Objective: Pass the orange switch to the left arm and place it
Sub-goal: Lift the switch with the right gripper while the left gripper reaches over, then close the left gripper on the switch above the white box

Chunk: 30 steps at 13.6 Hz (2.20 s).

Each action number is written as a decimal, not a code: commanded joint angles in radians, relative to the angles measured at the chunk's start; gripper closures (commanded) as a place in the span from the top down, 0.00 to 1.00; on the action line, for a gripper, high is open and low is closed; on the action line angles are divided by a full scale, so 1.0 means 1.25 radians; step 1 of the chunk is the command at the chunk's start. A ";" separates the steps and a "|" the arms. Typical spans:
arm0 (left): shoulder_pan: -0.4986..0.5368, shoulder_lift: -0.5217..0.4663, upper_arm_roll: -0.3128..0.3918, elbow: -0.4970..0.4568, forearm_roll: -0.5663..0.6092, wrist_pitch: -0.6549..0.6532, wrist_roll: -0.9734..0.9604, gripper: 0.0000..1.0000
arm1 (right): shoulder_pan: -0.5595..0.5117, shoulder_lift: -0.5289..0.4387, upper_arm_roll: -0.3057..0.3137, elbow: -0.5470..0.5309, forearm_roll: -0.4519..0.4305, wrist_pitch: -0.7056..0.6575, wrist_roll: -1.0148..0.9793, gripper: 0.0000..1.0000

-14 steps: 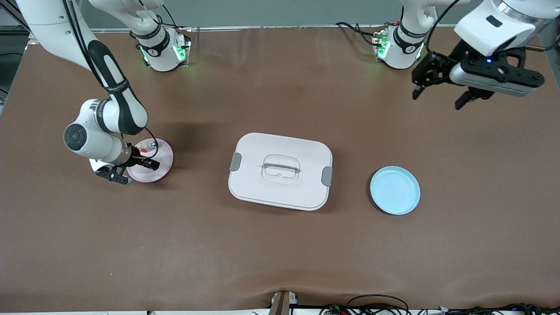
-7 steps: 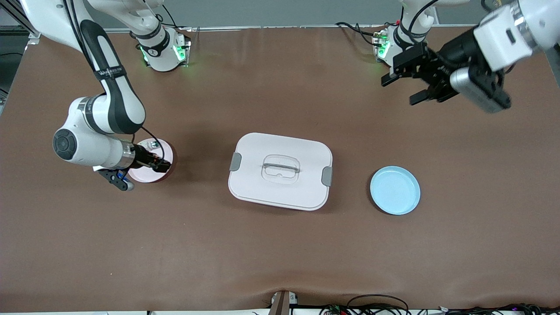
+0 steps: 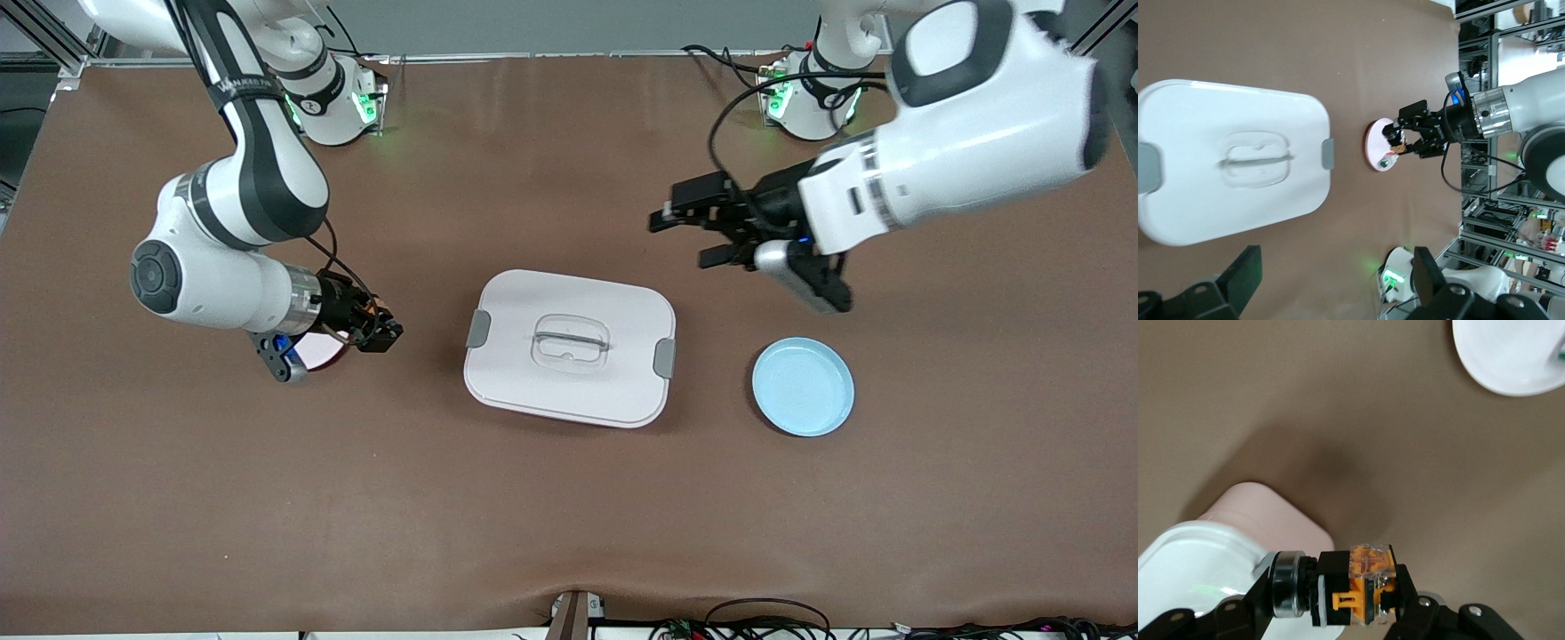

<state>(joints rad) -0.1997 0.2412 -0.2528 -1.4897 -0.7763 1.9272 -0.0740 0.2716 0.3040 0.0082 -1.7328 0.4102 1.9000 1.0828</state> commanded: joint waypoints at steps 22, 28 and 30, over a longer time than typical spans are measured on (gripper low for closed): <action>-0.197 0.187 -0.002 0.004 -0.328 0.378 0.145 1.00 | 0.175 0.072 -0.008 0.247 0.181 0.078 0.536 0.00; -0.194 0.199 0.000 -0.013 -0.320 0.378 0.151 1.00 | 0.179 0.121 -0.008 0.331 0.181 0.078 0.601 0.00; -0.191 0.197 0.000 -0.018 -0.320 0.378 0.167 1.00 | 0.182 0.127 -0.008 0.344 0.181 0.078 0.609 0.00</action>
<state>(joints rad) -0.4358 0.4953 -0.2555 -1.5008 -1.1616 2.3825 0.0990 0.4855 0.4325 0.0077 -1.3604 0.6205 2.0043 1.8135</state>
